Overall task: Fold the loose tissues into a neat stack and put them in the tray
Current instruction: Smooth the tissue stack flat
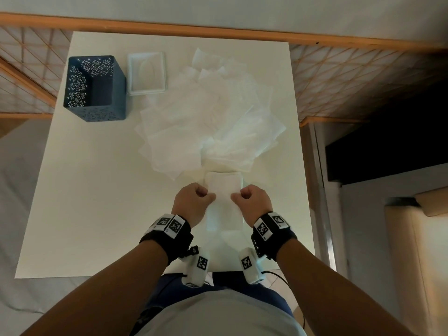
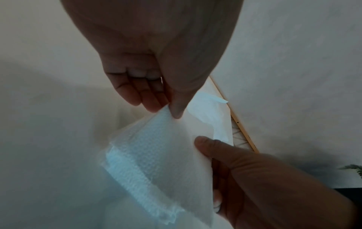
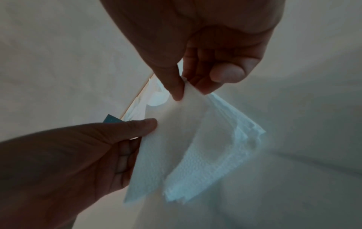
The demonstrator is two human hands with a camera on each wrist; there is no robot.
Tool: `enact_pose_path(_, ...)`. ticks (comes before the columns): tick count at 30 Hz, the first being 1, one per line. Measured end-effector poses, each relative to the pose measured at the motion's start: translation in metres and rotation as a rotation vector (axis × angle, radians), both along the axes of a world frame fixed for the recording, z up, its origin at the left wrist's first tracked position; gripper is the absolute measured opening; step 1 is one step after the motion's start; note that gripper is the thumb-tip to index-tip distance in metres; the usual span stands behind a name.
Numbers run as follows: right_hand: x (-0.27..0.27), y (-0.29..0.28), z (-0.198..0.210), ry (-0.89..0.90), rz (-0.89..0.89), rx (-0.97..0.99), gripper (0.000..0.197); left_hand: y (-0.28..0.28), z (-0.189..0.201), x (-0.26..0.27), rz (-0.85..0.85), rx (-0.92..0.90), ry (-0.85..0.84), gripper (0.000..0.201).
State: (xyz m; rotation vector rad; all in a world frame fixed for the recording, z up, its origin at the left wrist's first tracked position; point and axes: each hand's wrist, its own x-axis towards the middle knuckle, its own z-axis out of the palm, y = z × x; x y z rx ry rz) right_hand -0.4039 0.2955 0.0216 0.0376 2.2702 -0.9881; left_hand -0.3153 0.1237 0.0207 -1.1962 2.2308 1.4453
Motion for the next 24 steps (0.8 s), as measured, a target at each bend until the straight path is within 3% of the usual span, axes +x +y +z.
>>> enact_pose_path(11, -0.001, -0.012, -0.009, -0.025, 0.113, 0.218, 0.024, -0.002, -0.014, -0.004, -0.047, -0.125, -0.150, 0.023)
enact_pose_path(18, -0.002, -0.011, -0.006, -0.047, 0.112, 0.234, 0.033, -0.008, -0.010, -0.005, -0.041, -0.090, -0.211, 0.039)
enact_pose_path(24, -0.009, -0.012, 0.012, -0.007, 0.097, 0.227, 0.042, -0.014, -0.001, -0.002, -0.042, -0.029, -0.174, 0.037)
